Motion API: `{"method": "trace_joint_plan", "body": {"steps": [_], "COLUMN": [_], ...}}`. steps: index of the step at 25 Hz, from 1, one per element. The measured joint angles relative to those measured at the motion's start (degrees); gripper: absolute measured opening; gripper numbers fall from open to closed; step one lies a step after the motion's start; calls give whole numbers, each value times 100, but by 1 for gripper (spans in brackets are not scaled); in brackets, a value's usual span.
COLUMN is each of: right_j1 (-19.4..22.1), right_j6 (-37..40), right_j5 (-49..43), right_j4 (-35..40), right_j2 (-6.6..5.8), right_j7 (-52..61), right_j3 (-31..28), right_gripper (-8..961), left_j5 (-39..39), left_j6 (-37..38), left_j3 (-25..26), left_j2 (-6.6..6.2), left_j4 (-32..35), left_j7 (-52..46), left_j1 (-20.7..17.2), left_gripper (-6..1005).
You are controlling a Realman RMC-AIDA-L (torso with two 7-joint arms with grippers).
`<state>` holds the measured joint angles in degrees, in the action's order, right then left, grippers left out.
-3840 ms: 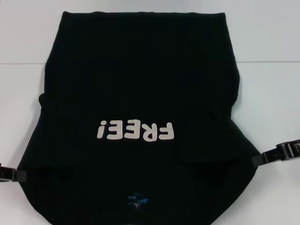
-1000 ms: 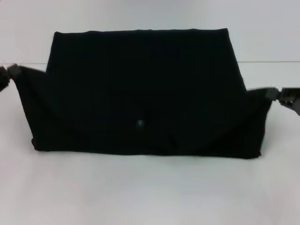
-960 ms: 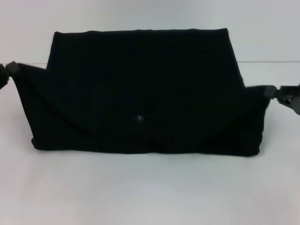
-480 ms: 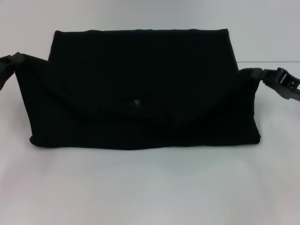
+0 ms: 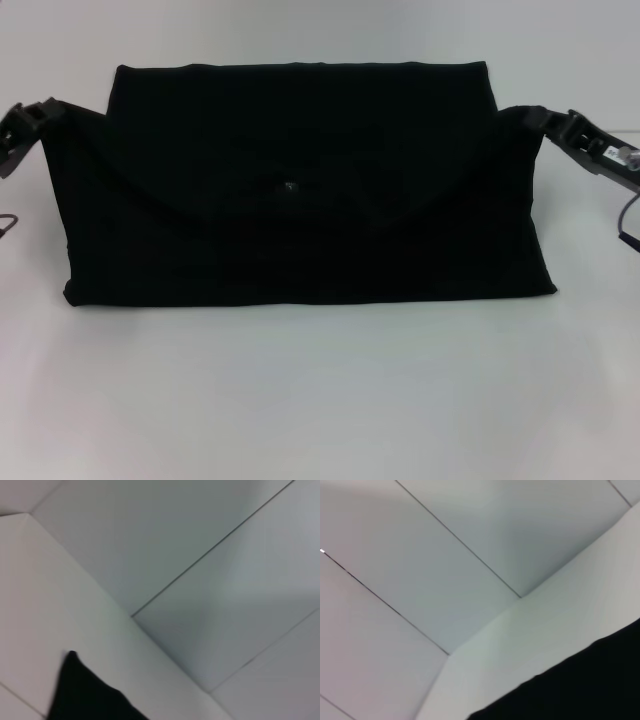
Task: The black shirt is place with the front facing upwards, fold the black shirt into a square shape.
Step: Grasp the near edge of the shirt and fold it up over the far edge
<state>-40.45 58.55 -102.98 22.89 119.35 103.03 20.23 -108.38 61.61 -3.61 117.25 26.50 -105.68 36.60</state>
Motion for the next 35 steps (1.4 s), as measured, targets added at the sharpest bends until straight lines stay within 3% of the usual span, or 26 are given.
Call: {"method": "trace_joint_plan", "body": {"steps": [4, 11, 21, 22, 27, 30, 32, 35], "right_j1": [-218, -428, -537, -533, -379, -219, -100, 114], "right_j6": [-724, -1406, -1573, -1573, -1402, -887, -413, 325], "right_j5": [11, 27, 164, 178, 440, 474, 448, 417], "right_j4": [-236, -497, -719, -733, -757, -748, -699, -527], "right_j2": [31, 73, 79, 79, 70, 39, 22, -19], "right_j7": [-369, -988, -1879, -1890, -1889, -1886, -1893, -1899], "right_j3": [135, 138, 178, 174, 182, 199, 251, 670], "right_gripper": [85, 102, 126, 166, 366, 517, 617, 692], "left_j5": [9, 56, 307, 309, 355, 401, 307, -61], "left_j6": [-743, -1477, -1586, -1592, -1576, -1421, -1130, -577], "left_j3": [-78, -253, -239, -233, -211, -251, -375, -652], "left_j2": [182, 355, 452, 457, 464, 405, 305, 195], "left_j4": [-8, -127, -312, -315, -321, -293, -215, 108], "left_j7": [466, 923, 1714, 1726, 1696, 1392, 959, 139], "left_j1": [145, 324, 424, 423, 299, 109, -73, -335], "left_gripper": [56, 62, 70, 71, 283, 527, 570, 634]}}
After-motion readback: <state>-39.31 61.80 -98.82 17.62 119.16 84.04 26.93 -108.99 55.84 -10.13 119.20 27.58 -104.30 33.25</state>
